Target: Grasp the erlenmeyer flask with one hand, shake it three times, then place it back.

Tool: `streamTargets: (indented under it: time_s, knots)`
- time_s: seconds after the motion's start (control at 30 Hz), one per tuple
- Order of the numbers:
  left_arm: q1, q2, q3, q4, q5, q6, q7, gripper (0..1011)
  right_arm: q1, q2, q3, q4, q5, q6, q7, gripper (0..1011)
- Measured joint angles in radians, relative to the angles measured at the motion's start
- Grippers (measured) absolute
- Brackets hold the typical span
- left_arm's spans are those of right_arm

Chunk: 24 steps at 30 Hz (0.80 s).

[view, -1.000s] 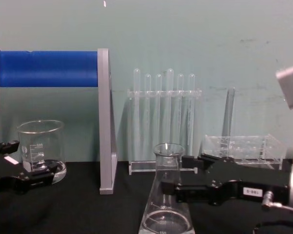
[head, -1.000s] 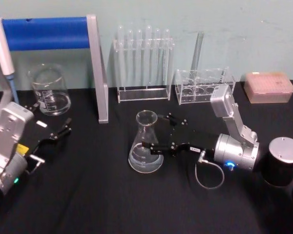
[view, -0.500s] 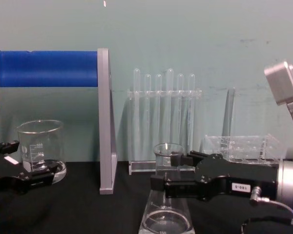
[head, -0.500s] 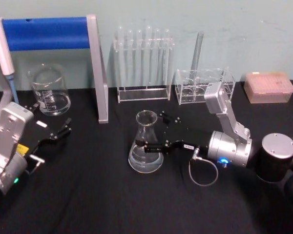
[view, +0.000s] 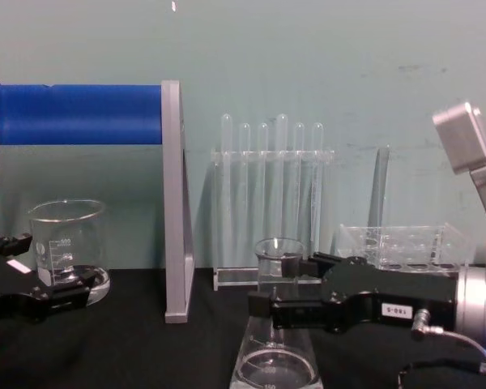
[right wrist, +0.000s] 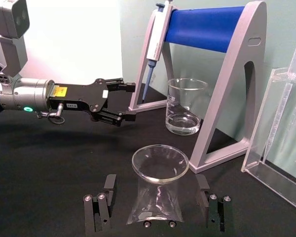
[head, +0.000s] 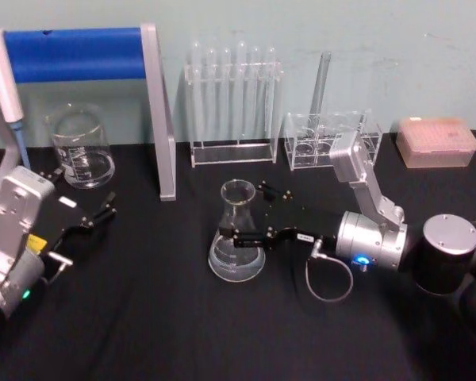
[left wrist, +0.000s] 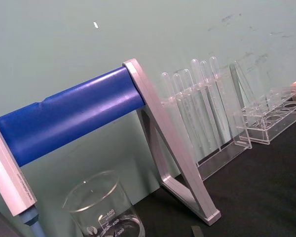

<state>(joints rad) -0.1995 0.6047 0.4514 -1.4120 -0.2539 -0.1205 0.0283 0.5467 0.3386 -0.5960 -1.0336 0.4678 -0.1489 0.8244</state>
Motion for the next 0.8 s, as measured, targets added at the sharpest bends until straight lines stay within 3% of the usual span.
streamTargets:
  time_s: [0.8]
  knots:
    - [0.000, 0.000, 0.000, 0.000, 0.000, 0.000, 0.000, 1001, 0.005, -0.004, -0.002, 0.006, 0.000, 0.007, -0.005, 1000]
